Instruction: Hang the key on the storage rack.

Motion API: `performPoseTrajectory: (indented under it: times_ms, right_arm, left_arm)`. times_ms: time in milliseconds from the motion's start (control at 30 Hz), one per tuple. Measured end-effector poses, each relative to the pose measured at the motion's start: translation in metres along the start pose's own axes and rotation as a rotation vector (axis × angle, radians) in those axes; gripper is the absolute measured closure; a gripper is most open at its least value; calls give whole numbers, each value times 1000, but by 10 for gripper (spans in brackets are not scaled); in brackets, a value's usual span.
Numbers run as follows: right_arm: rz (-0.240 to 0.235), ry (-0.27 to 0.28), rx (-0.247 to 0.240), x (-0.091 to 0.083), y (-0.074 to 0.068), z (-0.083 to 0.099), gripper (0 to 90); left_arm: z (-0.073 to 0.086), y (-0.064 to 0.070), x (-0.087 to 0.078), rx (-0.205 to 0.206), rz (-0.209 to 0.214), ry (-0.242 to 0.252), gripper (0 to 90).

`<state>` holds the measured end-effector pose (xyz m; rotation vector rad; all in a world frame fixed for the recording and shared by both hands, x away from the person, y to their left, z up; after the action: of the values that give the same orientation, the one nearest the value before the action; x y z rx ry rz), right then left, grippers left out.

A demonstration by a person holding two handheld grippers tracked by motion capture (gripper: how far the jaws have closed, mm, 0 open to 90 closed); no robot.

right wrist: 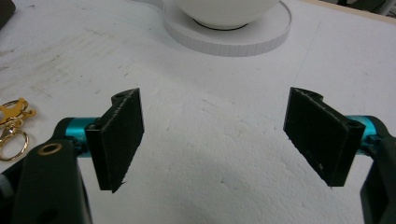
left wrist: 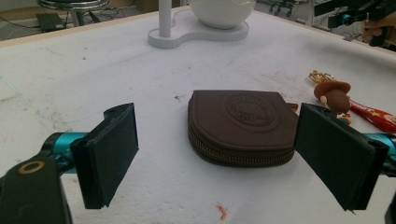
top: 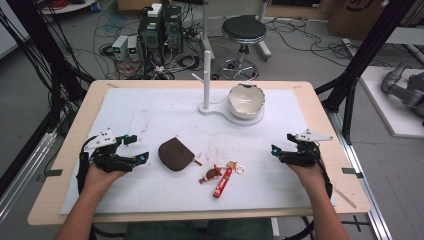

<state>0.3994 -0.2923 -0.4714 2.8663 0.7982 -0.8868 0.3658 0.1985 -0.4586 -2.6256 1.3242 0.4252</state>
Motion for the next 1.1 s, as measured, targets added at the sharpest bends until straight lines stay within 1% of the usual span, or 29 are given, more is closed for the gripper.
performPoseTrajectory:
  times_ms: [133,267,300,333,433,533,633,667,700,767,867,967,1033,1100]
  right_arm:
    - [1,-7,-4,2,1,1,204]
    - [-4,-17,-7,1,0,3,203]
    - [-6,-15,-13,1,0,3,203]
    - [-5,-10,-18,0,0,2,204]
    - [-1,-11,-7,-2,0,2,204]
    - [-1,-15,-8,-3,0,3,204]
    - [3,-18,-8,-4,2,4,204]
    - [6,-20,-9,-4,3,4,204]
    - [6,-19,-6,-5,3,5,204]
    - [9,-19,-7,-5,3,5,204]
    - [6,-21,-7,-8,4,7,204]
    - [9,-18,-12,-10,5,8,204]
    - [11,-19,-11,-11,5,9,204]
    - [14,-22,-8,-14,5,11,204]
  left_arm:
    - [-2,-1,1,0,-8,9,137]
    - [-2,1,1,7,-3,0,136]
    - [-2,4,3,17,9,-4,137]
    - [-3,5,3,19,11,-5,137]
    - [-7,9,5,25,27,7,137]
    - [-9,15,8,34,49,6,137]
    - [-11,17,10,43,58,5,137]
    - [-15,22,13,53,73,13,137]
    - [-15,22,13,53,73,13,137]
    - [-17,27,16,62,88,13,137]
    - [-21,34,21,77,110,12,137]
    - [-25,42,30,91,136,9,137]
    - [-26,44,31,97,142,8,137]
    - [-30,51,39,108,167,6,137]
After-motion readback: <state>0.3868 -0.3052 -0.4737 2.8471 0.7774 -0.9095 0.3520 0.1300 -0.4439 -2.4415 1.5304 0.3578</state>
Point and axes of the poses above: each handheld gripper's, and its own axes: x roughly forward along the jaws, z roughly out of its underside, y roughly to its right, the point moved 8 cm from there along x, roughly forward along the jaws, and after that the axes turned 9 degrees about x, right-handed, at the moved point
